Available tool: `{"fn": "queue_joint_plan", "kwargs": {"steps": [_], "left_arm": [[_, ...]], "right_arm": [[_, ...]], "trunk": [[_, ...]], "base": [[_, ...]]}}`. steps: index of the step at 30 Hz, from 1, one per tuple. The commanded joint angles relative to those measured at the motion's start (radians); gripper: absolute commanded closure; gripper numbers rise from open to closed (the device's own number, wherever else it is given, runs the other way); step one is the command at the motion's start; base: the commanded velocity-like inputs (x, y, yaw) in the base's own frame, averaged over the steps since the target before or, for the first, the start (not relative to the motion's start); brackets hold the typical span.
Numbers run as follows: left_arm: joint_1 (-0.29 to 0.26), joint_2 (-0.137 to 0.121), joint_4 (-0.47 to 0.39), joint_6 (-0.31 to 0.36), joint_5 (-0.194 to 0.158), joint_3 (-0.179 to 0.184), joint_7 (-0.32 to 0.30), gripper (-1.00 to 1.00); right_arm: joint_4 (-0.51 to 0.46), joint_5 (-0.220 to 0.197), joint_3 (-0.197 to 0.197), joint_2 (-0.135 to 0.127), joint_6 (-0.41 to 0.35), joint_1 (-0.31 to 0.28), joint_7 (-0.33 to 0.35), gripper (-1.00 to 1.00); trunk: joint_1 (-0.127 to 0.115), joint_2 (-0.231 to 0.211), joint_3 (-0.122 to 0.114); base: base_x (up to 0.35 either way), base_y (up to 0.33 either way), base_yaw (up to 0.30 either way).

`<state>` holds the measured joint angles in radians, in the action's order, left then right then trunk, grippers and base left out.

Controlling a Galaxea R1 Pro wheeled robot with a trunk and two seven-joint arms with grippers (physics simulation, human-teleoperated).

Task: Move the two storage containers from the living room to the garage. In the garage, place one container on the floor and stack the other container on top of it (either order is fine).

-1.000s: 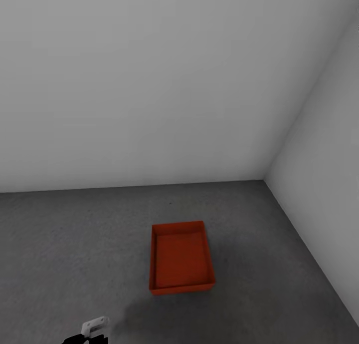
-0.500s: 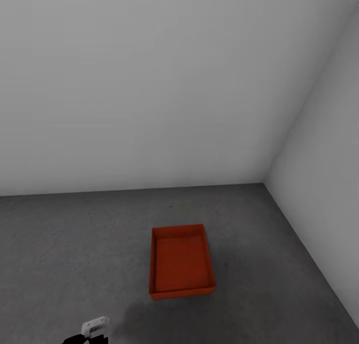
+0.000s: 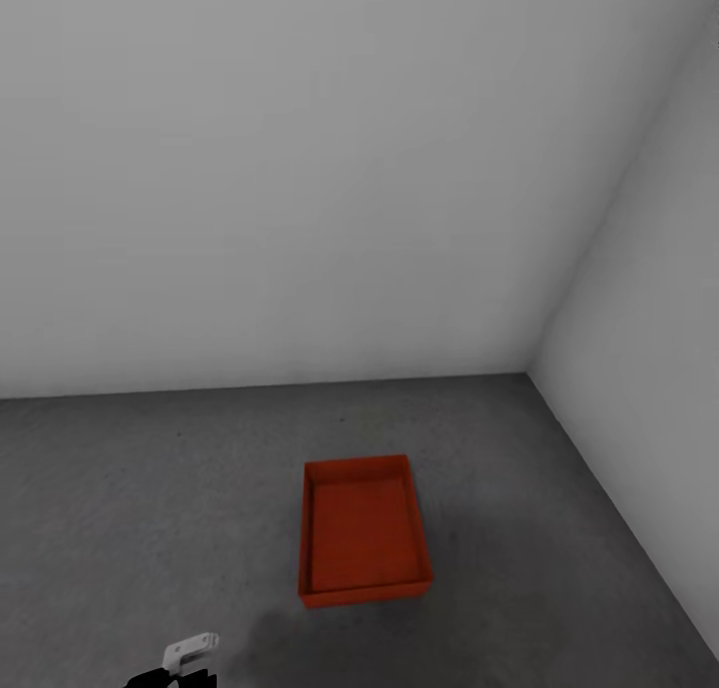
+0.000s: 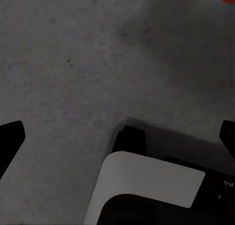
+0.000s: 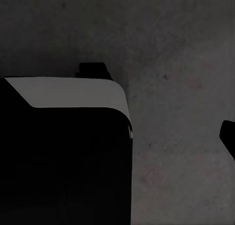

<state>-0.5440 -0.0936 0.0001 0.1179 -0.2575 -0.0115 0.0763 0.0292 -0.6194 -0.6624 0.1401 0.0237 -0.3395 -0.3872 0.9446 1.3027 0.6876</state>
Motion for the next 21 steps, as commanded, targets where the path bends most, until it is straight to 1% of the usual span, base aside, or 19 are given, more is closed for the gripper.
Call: {"fn": "queue_joint_plan", "kwargs": {"steps": [1,21], "left_arm": [[-0.001,0.0,0.0,0.003,-0.005,-0.001,0.002,-1.0],[-0.001,0.0,0.0,0.003,-0.005,-0.001,0.002,-1.0]], "right_arm": [[0.003,-0.008,-0.009,0.001,0.002,-0.001,-0.001,-1.0],[0.003,-0.008,-0.009,0.003,0.001,-0.001,0.01,-1.0]], "trunk": [[0.0,0.0,-0.001],[0.0,0.0,-0.033]], "base": [[0.0,0.0,0.0],[0.0,0.0,0.0]]}}
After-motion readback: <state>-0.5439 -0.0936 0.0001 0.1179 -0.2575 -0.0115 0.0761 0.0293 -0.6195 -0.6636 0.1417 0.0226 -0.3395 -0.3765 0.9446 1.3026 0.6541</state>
